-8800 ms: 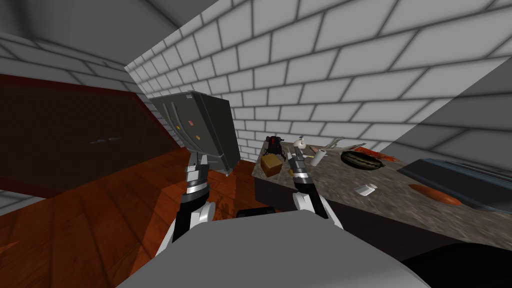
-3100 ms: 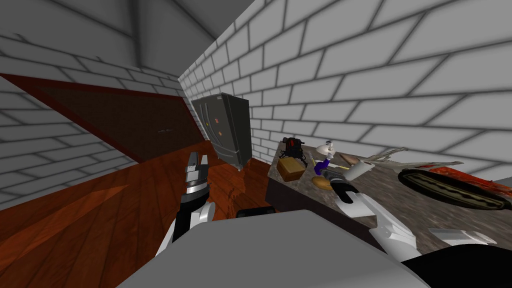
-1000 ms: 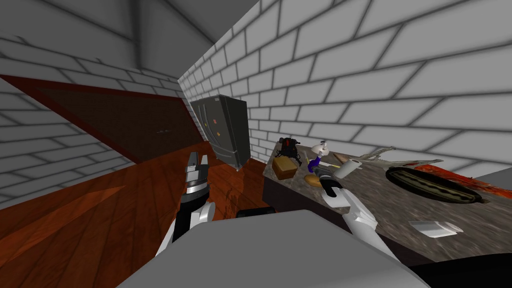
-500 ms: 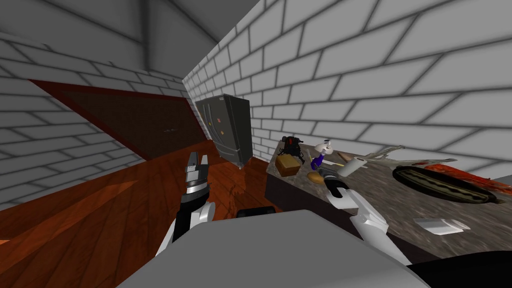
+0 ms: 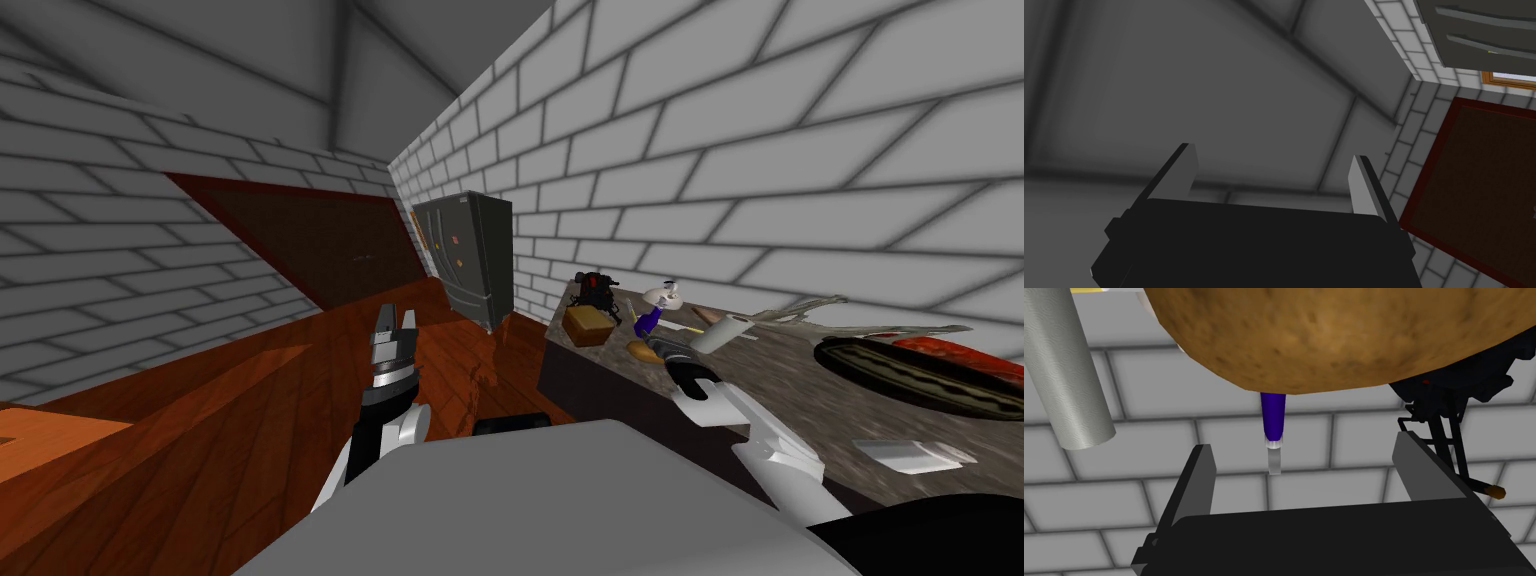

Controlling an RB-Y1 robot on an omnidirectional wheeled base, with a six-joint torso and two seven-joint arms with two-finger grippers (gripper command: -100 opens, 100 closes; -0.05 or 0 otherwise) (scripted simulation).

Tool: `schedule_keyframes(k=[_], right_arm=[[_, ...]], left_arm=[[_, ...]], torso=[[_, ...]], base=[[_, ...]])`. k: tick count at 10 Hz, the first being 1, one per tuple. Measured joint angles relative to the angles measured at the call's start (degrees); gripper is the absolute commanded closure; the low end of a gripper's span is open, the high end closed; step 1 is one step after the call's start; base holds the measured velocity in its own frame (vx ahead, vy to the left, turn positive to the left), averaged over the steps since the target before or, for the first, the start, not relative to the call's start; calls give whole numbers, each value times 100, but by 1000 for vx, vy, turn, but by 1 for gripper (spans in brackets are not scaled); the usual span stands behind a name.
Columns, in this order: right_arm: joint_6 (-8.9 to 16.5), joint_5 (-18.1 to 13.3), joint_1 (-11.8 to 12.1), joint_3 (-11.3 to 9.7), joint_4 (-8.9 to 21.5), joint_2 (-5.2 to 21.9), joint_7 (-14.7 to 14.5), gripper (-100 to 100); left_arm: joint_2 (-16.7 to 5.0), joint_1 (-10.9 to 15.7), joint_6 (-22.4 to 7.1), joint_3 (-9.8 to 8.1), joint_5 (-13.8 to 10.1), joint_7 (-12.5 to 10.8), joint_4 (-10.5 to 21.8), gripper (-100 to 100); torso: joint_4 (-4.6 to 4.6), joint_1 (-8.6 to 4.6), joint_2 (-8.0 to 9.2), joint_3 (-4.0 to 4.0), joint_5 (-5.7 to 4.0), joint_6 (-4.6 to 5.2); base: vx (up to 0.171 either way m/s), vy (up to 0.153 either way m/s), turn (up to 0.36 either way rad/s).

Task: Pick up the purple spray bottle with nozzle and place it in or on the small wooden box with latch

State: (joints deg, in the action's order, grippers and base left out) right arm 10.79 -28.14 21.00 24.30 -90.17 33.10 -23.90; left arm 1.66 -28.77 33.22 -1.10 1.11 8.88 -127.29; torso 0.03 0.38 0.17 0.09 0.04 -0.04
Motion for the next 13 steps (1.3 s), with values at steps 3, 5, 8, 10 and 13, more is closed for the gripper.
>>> schedule_keyframes(k=[3,5,8,10,13], right_arm=[[294,323,177,-85,-8,332,41,-100],[479,506,240,-183,3,551,136,-100],[755,635,244,-357,-12,790,335,-100],[936,692,198,-478,4,980,498,-100],[1099,688,154,-576,-18,1107,660,0]], left_arm=[[-1,-1,0,-1,0,0,0,0],[-1,-1,0,-1,0,0,0,0],[-3,-3,0,-3,0,0,0,0],[-3,-3,0,-4,0,0,0,0],[-2,-2,0,-3,0,0,0,0]], torso=[[-3,-23,-15,-8,-5,1],[-7,-45,-35,-20,-9,0],[-13,-106,-61,-34,-23,1],[-15,-117,-70,-40,-27,2],[-12,-86,-51,-30,-23,2]], base=[[-29,62,103],[28,-20,79],[77,-142,3],[91,-165,-25],[44,-82,-8]])
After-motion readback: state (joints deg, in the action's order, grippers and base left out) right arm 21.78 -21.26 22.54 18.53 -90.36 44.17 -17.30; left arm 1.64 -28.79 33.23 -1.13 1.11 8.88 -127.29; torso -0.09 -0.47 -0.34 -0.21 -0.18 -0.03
